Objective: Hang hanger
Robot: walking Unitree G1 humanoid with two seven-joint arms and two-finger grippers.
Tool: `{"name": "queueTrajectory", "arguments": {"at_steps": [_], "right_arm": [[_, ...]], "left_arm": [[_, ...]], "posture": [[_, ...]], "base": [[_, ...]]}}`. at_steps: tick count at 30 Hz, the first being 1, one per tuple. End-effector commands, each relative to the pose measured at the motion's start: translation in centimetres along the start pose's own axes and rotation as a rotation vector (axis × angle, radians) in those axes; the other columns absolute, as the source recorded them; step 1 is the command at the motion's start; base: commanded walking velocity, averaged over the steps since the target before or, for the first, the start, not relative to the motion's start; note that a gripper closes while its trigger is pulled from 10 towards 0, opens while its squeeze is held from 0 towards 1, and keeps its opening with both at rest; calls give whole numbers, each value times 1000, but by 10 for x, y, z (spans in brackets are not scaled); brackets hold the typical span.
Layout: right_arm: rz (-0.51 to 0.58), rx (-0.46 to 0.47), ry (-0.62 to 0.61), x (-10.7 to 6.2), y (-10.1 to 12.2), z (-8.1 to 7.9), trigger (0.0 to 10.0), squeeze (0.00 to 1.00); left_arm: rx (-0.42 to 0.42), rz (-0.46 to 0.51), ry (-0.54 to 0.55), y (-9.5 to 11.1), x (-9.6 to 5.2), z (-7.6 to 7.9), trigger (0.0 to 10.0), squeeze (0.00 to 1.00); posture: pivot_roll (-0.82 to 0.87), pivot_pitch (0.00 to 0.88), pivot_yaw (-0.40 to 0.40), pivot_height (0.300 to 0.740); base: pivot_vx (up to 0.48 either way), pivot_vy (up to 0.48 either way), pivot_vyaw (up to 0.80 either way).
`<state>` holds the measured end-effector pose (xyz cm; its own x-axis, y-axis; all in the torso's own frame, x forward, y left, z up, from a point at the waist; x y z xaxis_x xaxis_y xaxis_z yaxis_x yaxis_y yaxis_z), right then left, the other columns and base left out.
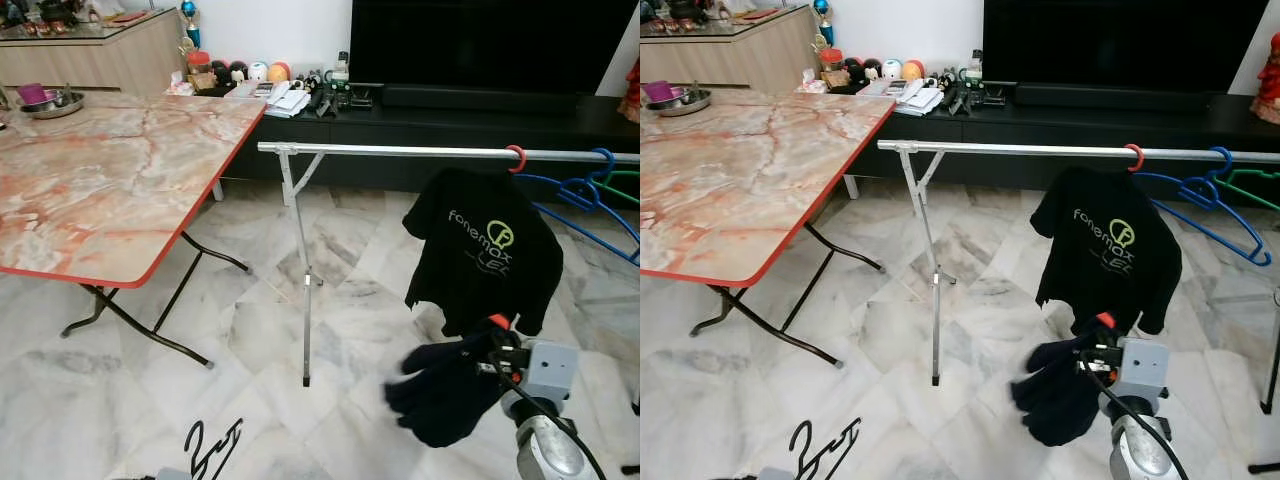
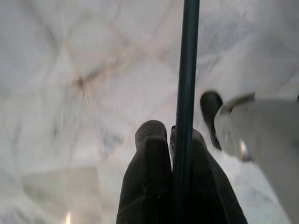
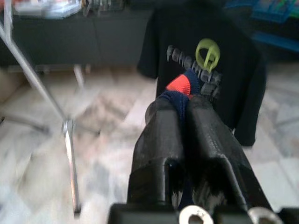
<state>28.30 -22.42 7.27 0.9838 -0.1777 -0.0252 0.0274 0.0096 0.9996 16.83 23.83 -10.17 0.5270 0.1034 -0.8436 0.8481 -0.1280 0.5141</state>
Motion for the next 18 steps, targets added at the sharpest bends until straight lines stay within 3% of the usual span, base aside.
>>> {"name": "queueTrajectory", "arguments": {"at_steps": [1,6,18], "right_arm": [[24,-9,-39,-2,10,-1,10000,0],[32,11,-69,-3,11,-2,10000,0],[8,-24,-39,-3,7,-15,10000,0]], "left_arm": [[-52,-44,17,-13,-1,2,10000,0],[-66,-49,11,-15,-1,6,10000,0],[-48,-79,-11,-22,-2,11,10000,0]], "posture": [[46,0,25,740],[49,0,24,740],[53,0,32,740]], "base": [[0,0,0],[0,0,0],[0,462,0]]}}
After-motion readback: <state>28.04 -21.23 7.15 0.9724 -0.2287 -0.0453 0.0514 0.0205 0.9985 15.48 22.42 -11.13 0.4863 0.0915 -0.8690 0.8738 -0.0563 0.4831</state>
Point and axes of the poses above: a point about 5 cm out from each wrist's last joint towards the gripper, its own x axis pointing out of the wrist towards the gripper, its own y axis along the axis of the wrist's last joint, z = x × y, the point moved 2 cm from there along x, pointing out of the wrist towards the gripper, and after that the axes turned 1 degree about -x, right-handed, at the moved point
